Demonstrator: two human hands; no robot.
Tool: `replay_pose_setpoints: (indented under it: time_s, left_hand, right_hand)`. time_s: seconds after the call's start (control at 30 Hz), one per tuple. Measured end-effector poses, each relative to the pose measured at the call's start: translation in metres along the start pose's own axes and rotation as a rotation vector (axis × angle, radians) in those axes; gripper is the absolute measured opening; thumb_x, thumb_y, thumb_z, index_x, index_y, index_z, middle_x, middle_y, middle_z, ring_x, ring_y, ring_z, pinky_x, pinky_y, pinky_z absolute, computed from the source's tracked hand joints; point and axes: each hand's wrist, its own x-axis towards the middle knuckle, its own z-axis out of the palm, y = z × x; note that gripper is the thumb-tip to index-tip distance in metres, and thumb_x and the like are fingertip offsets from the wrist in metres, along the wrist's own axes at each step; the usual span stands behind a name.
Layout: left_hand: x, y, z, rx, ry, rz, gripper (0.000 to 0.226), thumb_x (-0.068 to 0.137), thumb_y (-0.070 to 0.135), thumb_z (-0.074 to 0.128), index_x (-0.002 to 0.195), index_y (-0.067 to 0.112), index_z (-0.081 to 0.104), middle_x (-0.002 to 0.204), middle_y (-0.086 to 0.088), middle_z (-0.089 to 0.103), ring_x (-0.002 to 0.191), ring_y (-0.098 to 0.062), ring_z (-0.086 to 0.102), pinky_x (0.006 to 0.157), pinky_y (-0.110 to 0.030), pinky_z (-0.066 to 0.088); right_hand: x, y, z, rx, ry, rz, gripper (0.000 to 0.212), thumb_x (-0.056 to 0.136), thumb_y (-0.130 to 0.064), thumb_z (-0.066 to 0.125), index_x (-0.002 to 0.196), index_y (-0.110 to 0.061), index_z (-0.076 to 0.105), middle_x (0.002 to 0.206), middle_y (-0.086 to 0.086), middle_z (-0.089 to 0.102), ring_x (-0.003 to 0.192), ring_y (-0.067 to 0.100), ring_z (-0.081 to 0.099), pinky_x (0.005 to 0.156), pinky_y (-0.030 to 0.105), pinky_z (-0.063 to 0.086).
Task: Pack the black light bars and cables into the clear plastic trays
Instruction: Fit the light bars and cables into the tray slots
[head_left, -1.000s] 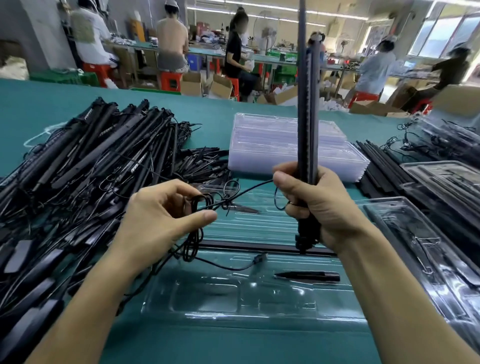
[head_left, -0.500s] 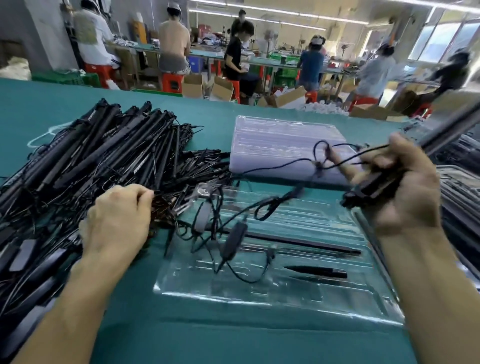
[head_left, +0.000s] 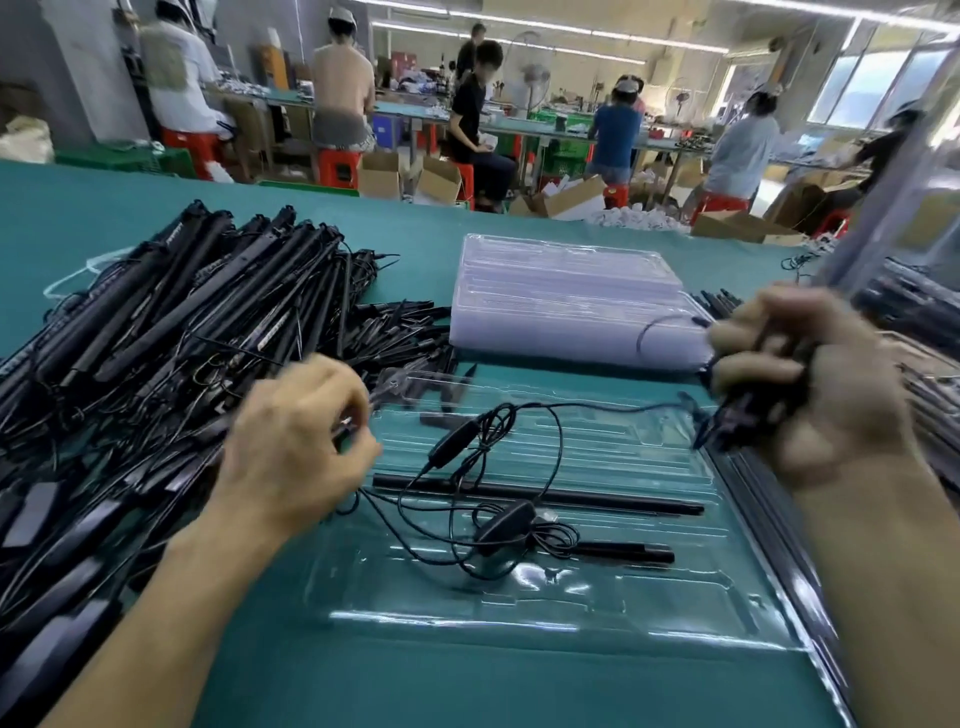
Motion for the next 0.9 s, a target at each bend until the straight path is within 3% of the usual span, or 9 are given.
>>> replay_pose_setpoints:
  time_s: [0.07,0.13,0.23,0.37,0.47,0.57,0.67,0.8,0.9]
  left_hand:
    - [-0.003,0.004,0.004,-0.235,-0.319,0.021,0.011,0.075,0.029,0.072,0.078,0.032,0.062,0.081,0.015,0.064,0.077,-0.004,0.060,0.075,-0.037,0.053]
    - [-0.008,0.001,0.015,-0.173,-0.513,0.061,0.028,0.068,0.058,0.072,0.086,0.038,0.066,0.086,0.022,0.064,0.087,0.002,0.058,0.087,-0.032,0.048]
    - [-0.015,-0.008,0.025,-0.117,-0.611,0.061,0.068,0.050,0.099,0.049,0.096,0.050,0.062,0.093,0.030,0.063,0.096,0.010,0.053,0.099,-0.027,0.032]
    - [-0.022,-0.022,0.030,-0.176,-0.656,-0.057,0.082,0.034,0.101,0.057,0.104,0.059,0.050,0.091,0.027,0.061,0.108,-0.001,0.044,0.100,-0.020,0.023]
    - [-0.026,-0.019,0.034,-0.229,-0.615,-0.105,0.089,0.028,0.095,0.066,0.108,0.061,0.046,0.086,0.019,0.059,0.105,0.002,0.034,0.090,-0.018,0.028]
    - [-0.026,-0.013,0.037,-0.299,-0.534,-0.115,0.083,0.032,0.088,0.073,0.106,0.059,0.048,0.079,0.014,0.059,0.098,0.004,0.035,0.085,-0.021,0.034]
    - [-0.025,-0.010,0.035,-0.403,-0.431,-0.065,0.068,0.040,0.081,0.077,0.097,0.050,0.058,0.071,0.012,0.055,0.074,-0.008,0.052,0.082,-0.030,0.041]
    - [-0.018,-0.010,0.024,-0.493,-0.245,0.009,0.039,0.054,0.064,0.083,0.078,0.037,0.070,0.075,0.013,0.057,0.074,-0.004,0.055,0.065,-0.012,0.041]
    - [-0.014,-0.009,0.018,-0.505,-0.094,-0.021,0.036,0.055,0.052,0.085,0.081,0.031,0.070,0.079,0.012,0.057,0.077,-0.002,0.055,0.064,-0.010,0.042]
  right_hand:
    - [-0.002,0.018,-0.003,-0.324,0.054,0.089,0.015,0.083,-0.004,0.062,0.076,-0.017,0.056,0.060,-0.002,0.043,0.055,0.007,0.035,0.030,0.013,0.026]
    - [-0.003,0.038,-0.004,-0.718,0.005,0.172,0.013,0.080,-0.008,0.072,0.085,-0.016,0.064,0.059,-0.002,0.049,0.045,0.007,0.036,0.032,0.014,0.026]
    - [-0.006,0.066,0.000,-1.232,-0.133,0.290,0.030,0.074,-0.029,0.081,0.099,-0.021,0.066,0.060,-0.004,0.051,0.040,0.007,0.041,0.036,0.019,0.033]
    - [-0.019,0.103,0.009,-1.640,-0.253,0.334,0.068,0.065,-0.058,0.078,0.122,-0.031,0.052,0.090,-0.008,0.058,0.064,0.004,0.058,0.047,0.018,0.040]
    - [-0.026,0.112,0.015,-1.663,-0.280,0.302,0.088,0.049,-0.075,0.074,0.125,-0.042,0.045,0.107,-0.005,0.056,0.083,0.012,0.060,0.064,0.029,0.050]
    - [-0.031,0.112,0.020,-1.660,-0.361,0.285,0.063,0.042,-0.073,0.078,0.086,-0.036,0.052,0.085,-0.003,0.056,0.069,0.016,0.057,0.058,0.034,0.049]
    - [-0.033,0.114,0.021,-1.701,-0.392,0.379,0.057,0.051,-0.063,0.085,0.079,-0.021,0.058,0.075,-0.002,0.065,0.065,0.017,0.064,0.060,0.036,0.055]
    - [-0.033,0.110,0.018,-1.658,-0.388,0.321,0.058,0.065,-0.070,0.075,0.066,-0.018,0.048,0.060,-0.004,0.053,0.049,0.013,0.048,0.047,0.026,0.036]
    - [-0.032,0.092,0.015,-1.284,-0.333,0.248,0.054,0.070,-0.064,0.074,0.067,-0.014,0.056,0.045,-0.010,0.040,0.039,0.007,0.036,0.041,0.020,0.029]
